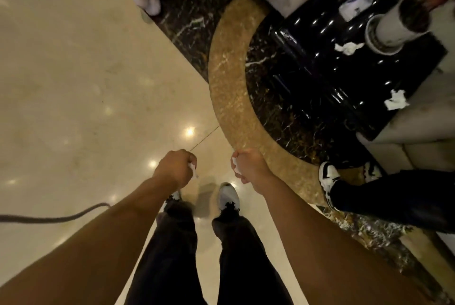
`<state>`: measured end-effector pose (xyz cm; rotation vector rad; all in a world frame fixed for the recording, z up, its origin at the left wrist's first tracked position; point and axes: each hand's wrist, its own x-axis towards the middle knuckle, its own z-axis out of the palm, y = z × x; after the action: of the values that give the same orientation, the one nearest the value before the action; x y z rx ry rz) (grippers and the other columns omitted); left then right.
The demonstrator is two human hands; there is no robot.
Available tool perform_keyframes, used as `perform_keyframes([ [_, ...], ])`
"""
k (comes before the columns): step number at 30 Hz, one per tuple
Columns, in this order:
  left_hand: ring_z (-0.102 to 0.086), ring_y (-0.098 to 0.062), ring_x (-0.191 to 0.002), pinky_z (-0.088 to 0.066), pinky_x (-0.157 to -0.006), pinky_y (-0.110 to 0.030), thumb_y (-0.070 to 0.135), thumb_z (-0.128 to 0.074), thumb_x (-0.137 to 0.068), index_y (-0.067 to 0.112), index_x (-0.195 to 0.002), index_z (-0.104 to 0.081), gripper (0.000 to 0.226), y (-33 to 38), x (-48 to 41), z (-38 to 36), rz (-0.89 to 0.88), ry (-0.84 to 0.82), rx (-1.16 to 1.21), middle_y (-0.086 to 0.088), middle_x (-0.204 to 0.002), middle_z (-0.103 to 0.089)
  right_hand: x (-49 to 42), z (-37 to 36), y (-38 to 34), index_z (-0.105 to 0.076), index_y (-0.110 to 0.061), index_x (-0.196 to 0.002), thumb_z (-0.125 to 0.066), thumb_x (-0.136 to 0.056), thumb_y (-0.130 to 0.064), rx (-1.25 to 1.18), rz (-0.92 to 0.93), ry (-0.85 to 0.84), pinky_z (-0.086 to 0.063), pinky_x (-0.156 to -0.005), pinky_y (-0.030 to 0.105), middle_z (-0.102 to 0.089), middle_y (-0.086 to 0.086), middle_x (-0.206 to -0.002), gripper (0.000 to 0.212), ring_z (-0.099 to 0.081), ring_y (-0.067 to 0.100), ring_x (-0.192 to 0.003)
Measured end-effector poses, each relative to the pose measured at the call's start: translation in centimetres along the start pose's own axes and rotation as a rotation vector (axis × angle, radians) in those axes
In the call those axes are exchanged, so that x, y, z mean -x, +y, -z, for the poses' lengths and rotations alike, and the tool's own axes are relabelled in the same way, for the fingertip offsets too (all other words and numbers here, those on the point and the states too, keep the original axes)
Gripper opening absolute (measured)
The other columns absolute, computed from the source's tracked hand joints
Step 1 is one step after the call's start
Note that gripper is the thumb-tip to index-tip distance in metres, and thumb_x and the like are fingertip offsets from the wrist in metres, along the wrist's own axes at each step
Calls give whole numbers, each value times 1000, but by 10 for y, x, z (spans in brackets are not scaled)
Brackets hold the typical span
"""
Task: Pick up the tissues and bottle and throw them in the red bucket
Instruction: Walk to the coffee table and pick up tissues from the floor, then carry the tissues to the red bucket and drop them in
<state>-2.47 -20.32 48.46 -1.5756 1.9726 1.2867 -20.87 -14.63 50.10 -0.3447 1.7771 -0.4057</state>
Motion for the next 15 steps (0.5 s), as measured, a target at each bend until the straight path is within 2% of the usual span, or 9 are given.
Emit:
perform_keyframes([
  [2,-60,-30,-71,-43,-62,-30,-8,-46,-74,12,-52,-58,32,29,40,14,-62,85,132,-13,-68,-65,43,7,-17,-51,-24,-72,-46,-92,-11,-24,-15,7,-39,-42,20,-51,-4,-62,24,-46,9,-48],
  [3,-60,-29,-68,-43,-60,-28,-7,-47,-74,8,-53,-61,29,43,56,17,-83,118,198,-11,-64,-65,61,10,-24,-50,-22,-70,-46,-92,-14,-56,-50,20,-35,-40,18,-50,-4,-57,24,-44,10,-44],
  [4,-60,-26,-65,-43,-58,-27,-6,-50,-74,9,-52,-62,29,55,70,19,-95,137,255,-6,-60,-64,79,14,-29,-49,-19,-67,-47,-91,-16,-93,-78,34,-31,-36,16,-48,-3,-52,24,-42,11,-41],
  [6,-60,-23,-61,-47,-59,-28,-2,-58,-75,16,-50,-59,31,78,104,23,-106,147,350,2,-55,-61,118,23,-31,-47,-17,-65,-53,-90,-22,-154,3,84,-27,-38,19,-42,0,-54,26,-37,13,-45],
  [8,-62,-26,-64,-52,-62,-35,-1,-59,-76,13,-59,-59,22,94,131,22,-113,131,458,-10,-65,-65,158,34,-24,-46,-18,-62,-57,-90,-28,-173,90,173,-28,-42,22,-39,1,-58,31,-35,14,-48],
  [10,-62,-29,-68,-51,-63,-38,-3,-53,-78,11,-75,-58,16,104,152,23,-125,82,552,-20,-84,-68,192,44,-11,-47,-16,-64,-58,-91,-31,-211,119,279,-30,-42,21,-41,0,-59,32,-37,13,-50],
  [11,-61,-29,-69,-50,-62,-38,-5,-50,-78,11,-86,-58,19,108,160,25,-144,54,599,-21,-92,-66,206,49,-4,-47,-15,-65,-58,-92,-32,-227,129,318,-31,-41,21,-42,0,-58,33,-38,13,-49],
  [13,-56,-26,-67,-46,-58,-33,-11,-44,-80,13,-108,-61,41,117,173,28,-222,-24,647,-17,-102,-61,235,54,14,-45,-15,-63,-57,-93,-32,-288,128,396,-28,-38,20,-39,1,-54,36,-36,14,-43],
  [15,-52,-21,-67,-44,-54,-26,-14,-40,-81,16,-109,-69,51,125,189,30,-312,-116,619,-11,-99,-59,261,53,38,-47,-15,-62,-54,-94,-33,-372,129,463,-27,-38,20,-43,2,-51,38,-36,17,-41],
])
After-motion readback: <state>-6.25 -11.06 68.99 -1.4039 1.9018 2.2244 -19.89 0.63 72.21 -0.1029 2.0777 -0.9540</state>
